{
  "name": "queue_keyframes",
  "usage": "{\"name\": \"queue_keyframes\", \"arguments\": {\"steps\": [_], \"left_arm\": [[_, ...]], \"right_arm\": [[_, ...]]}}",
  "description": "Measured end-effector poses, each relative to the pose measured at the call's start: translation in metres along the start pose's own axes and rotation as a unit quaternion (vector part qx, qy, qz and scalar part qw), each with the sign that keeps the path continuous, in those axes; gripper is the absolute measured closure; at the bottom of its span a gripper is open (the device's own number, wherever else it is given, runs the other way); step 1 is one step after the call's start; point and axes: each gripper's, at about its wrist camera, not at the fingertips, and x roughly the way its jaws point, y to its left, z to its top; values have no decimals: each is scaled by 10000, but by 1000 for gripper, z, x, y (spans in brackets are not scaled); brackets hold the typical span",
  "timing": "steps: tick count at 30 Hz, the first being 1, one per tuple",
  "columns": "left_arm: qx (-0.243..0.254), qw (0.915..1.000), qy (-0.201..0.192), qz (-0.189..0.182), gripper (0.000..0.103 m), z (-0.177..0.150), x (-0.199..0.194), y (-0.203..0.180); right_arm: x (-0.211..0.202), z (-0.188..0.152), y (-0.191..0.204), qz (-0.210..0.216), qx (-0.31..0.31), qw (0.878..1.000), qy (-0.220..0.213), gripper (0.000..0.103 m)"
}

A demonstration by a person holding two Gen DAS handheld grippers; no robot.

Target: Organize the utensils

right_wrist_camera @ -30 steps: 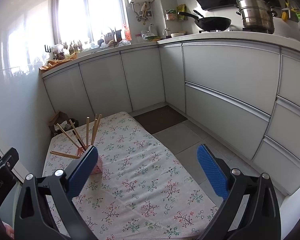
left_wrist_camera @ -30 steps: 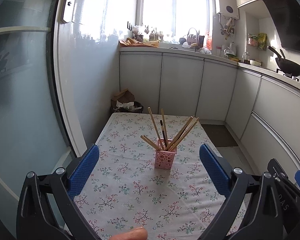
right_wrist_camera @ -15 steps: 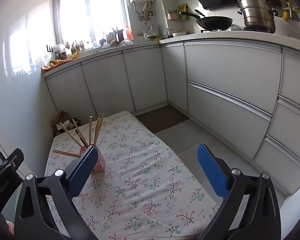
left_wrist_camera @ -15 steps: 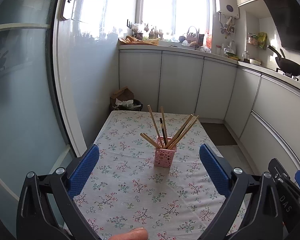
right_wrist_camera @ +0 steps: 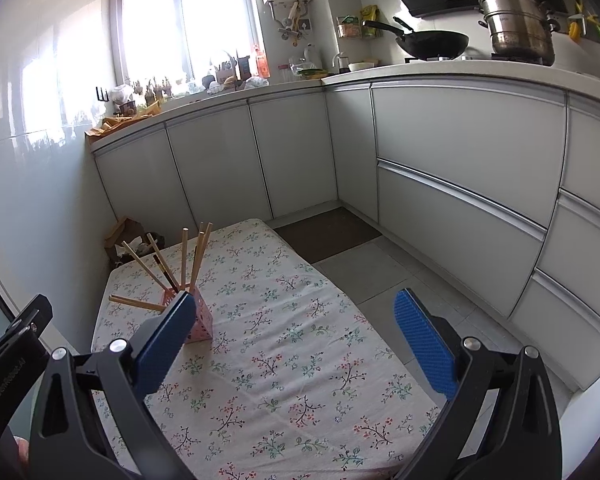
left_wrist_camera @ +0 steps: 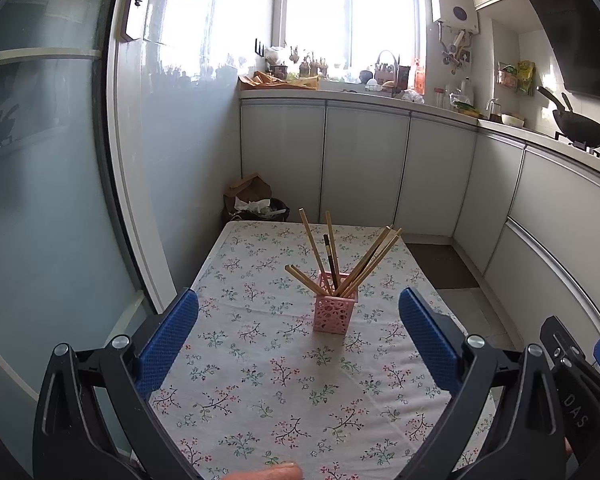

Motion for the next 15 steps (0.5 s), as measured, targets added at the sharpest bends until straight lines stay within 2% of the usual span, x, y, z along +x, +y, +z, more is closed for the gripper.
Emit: {"name": "queue_keyframes", "arguments": {"steps": [15], "left_arm": [[37, 10000, 55, -34, 7, -2, 2, -2]], "right_arm": [[0, -2, -1, 22, -13, 10000, 43, 6]]}}
